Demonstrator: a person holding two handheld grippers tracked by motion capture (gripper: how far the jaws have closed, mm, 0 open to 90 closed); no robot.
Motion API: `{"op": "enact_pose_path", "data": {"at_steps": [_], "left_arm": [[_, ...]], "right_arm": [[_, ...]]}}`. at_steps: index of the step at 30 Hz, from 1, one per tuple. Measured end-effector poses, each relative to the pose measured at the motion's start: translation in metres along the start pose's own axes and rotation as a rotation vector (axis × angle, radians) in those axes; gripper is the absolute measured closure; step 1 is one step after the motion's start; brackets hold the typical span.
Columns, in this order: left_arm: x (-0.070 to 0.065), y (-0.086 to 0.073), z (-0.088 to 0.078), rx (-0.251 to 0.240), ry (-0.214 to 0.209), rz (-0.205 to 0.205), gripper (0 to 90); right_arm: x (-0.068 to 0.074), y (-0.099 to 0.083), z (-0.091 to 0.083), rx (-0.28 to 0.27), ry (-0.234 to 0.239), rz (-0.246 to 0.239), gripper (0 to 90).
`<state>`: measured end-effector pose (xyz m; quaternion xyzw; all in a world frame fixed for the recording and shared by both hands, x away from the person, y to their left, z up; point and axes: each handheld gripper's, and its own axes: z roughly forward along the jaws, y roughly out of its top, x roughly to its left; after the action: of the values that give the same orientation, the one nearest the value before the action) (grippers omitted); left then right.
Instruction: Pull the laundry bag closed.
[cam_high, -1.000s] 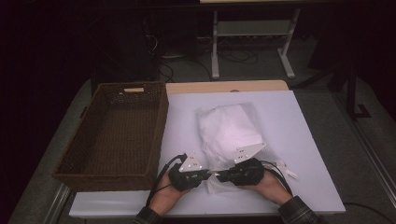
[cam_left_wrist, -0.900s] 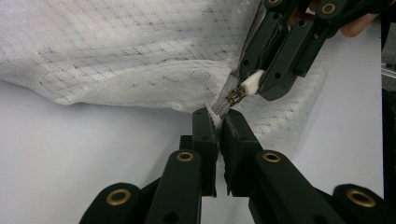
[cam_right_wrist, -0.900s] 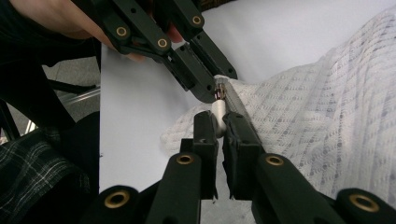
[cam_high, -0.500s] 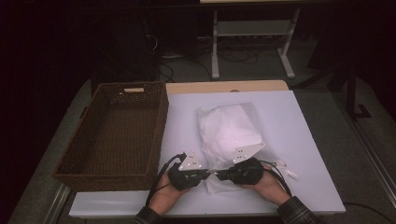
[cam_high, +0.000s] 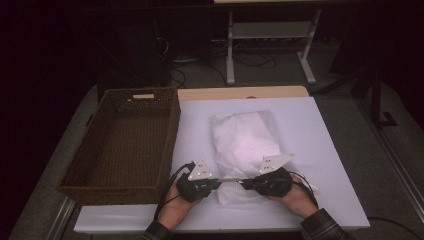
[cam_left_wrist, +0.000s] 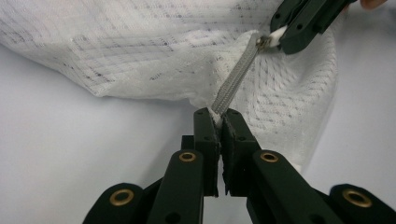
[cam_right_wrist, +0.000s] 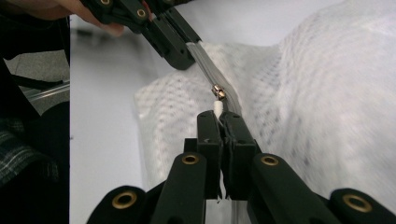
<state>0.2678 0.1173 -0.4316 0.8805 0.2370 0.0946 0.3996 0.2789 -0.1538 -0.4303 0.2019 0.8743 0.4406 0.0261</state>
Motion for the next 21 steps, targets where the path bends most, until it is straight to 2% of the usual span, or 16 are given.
{"op": "enact_pose_path", "data": {"at_steps": [5,21], "left_arm": [[0.0,0.0,0.0,0.009,0.003,-0.006,85.8],[0.003,-0.004,-0.002,0.043,0.022,-0.038,85.9]], "right_arm": [[-0.002,-0.005,-0.008,0.001,-0.013,0.004,86.6],[-0.014,-0.034,-0.043,-0.011,-0.081,0.073,86.5]]}}
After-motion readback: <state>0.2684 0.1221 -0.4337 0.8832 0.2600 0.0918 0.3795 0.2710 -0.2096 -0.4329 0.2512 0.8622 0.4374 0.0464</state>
